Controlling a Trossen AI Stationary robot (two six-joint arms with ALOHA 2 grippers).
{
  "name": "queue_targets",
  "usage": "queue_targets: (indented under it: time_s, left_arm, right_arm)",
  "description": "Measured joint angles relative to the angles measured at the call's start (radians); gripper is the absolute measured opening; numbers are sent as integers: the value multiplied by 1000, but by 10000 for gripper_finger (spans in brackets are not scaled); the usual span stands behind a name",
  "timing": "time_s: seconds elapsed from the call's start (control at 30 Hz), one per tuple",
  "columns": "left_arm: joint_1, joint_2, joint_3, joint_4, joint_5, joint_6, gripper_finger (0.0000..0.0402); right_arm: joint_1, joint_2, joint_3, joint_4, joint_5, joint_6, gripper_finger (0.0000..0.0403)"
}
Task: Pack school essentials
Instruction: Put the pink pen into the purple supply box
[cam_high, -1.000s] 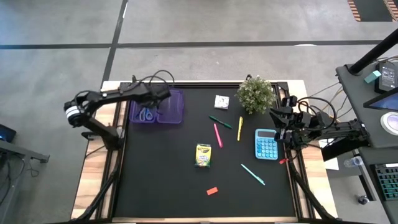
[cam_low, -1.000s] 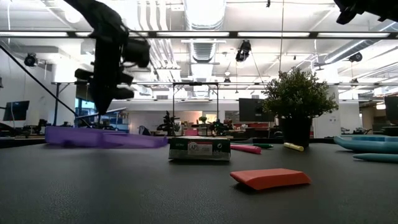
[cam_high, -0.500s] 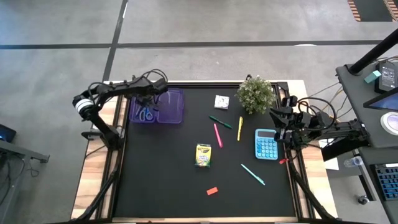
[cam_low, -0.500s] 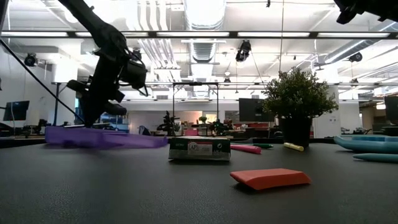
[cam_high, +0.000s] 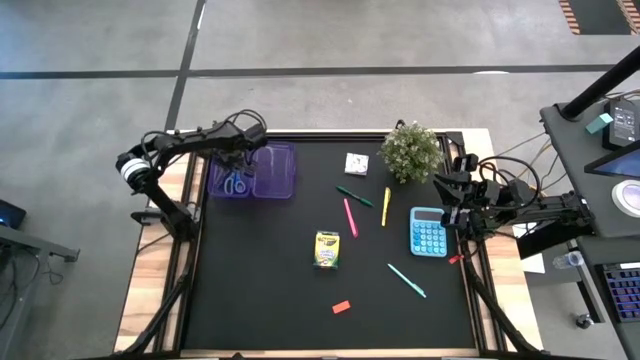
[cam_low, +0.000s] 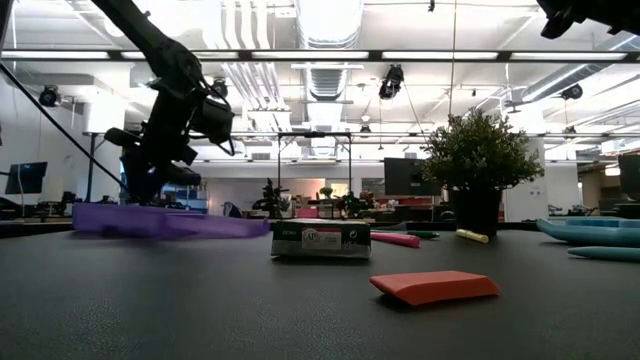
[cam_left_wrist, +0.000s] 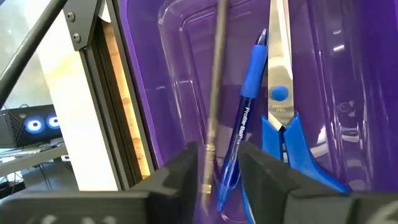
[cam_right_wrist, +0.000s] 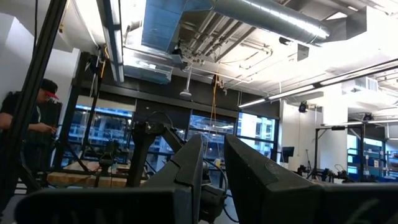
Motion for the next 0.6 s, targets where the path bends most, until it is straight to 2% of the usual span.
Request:
queue_targets:
  time_s: [0.17,0.33,0.47,0.6]
  left_arm:
    - [-2,-3,0,1,1,32,127]
    - [-48,-35,6,3,3,57,130]
    - [-142,-98,14,52,5,69,130]
    - [-293,-180,4,199,10,93,130]
  right_arm:
    - [0,0,0,0,0,0,57]
    - [0,0,0,0,0,-5,57]
    - [0,1,0,0,0,2,57]
    - [0,25,0,1,0,4,57]
